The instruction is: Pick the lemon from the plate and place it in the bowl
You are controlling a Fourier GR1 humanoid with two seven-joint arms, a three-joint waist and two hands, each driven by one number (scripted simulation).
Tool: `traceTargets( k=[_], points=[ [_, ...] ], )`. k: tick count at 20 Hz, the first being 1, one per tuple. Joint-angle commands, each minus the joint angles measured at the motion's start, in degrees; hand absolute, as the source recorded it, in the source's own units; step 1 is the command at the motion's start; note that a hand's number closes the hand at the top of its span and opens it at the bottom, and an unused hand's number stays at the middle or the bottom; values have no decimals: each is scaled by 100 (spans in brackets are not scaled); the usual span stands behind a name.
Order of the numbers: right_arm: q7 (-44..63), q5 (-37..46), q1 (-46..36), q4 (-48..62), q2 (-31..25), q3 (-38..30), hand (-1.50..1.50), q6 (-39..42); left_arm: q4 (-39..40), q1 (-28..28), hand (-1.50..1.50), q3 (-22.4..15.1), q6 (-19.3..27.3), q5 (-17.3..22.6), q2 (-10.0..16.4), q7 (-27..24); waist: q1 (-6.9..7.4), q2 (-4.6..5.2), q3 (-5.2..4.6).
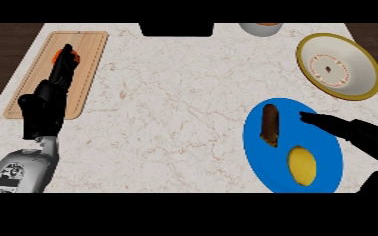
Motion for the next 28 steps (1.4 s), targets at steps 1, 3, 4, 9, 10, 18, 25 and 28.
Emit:
traceTargets(
  k=[1, 3, 4, 9, 10, 18, 25, 28],
  points=[
    [348, 563, -61, 115, 252, 166, -150, 28, 51, 248, 0, 76, -23, -119, -116, -353, -12, 2, 1],
    [427, 930, 323, -129, 468, 396, -150, -219, 62, -39, 0, 125, -179, -4, -121, 37, -44, -1, 2],
    [503, 807, -56, 250, 537, 173, -150, 33, -129, 93, 0, 421, -412, 119, 167, 59, -6, 1, 3],
    [115, 1538, -391, 1002, 1113, 372, -150, -209, 236, -223, 0, 141, -197, -344, -359, 10, -10, 10, 4],
    [-1, 1479, -190, 819, 1028, 88, -150, -16, 80, -245, 0, 341, -373, -297, -254, 249, -27, 2, 3],
    [-69, 1982, -412, 1215, 1576, 120, -150, 44, 253, 224, 0, 481, -438, -486, -496, -461, -18, 3, 2],
    [-845, 3046, -607, 2011, 1999, 546, 150, -1035, 82, -115, 0, 493, -553, -561, -583, -41, -6, 10, 5],
    [-1009, 3045, -435, 1836, 2007, 324, 150, -1062, -128, 191, 0, 372, -363, -817, -810, -109, -19, 2, 3]
  ],
)
